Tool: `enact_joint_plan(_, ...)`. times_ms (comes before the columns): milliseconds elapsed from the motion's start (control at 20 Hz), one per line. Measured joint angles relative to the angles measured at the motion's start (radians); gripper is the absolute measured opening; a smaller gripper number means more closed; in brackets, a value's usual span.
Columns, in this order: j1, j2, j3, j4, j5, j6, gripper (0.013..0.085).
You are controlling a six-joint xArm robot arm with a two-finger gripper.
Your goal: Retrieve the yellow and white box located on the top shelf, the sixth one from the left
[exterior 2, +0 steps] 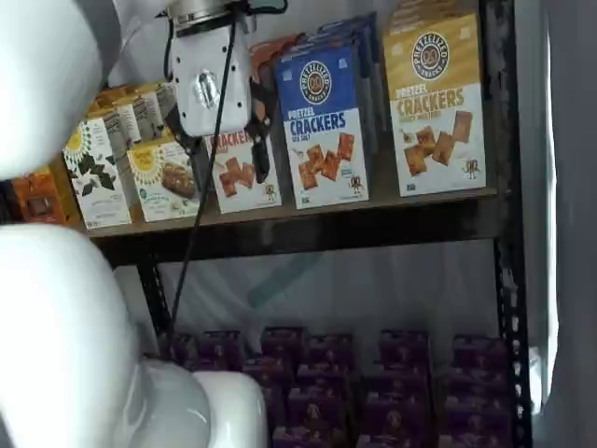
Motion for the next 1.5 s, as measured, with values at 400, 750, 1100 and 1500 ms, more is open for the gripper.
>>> enact_joint_plan(400,-0.060,-0.024,0.022,0.062,-0.035,-0.037,0.0850)
enact_joint_plan(750,-0.031,-0.030,0.039,-0.042,-0.080,-0.047,0.0850)
enact_joint_plan(1100,-0.094,-0.022,0.066,-0.176,-0.196,-0.136,0.0850)
enact_joint_plan(1500,-0.289,0.032,0.066,-0.163,-0.392,-0.294,0.0850)
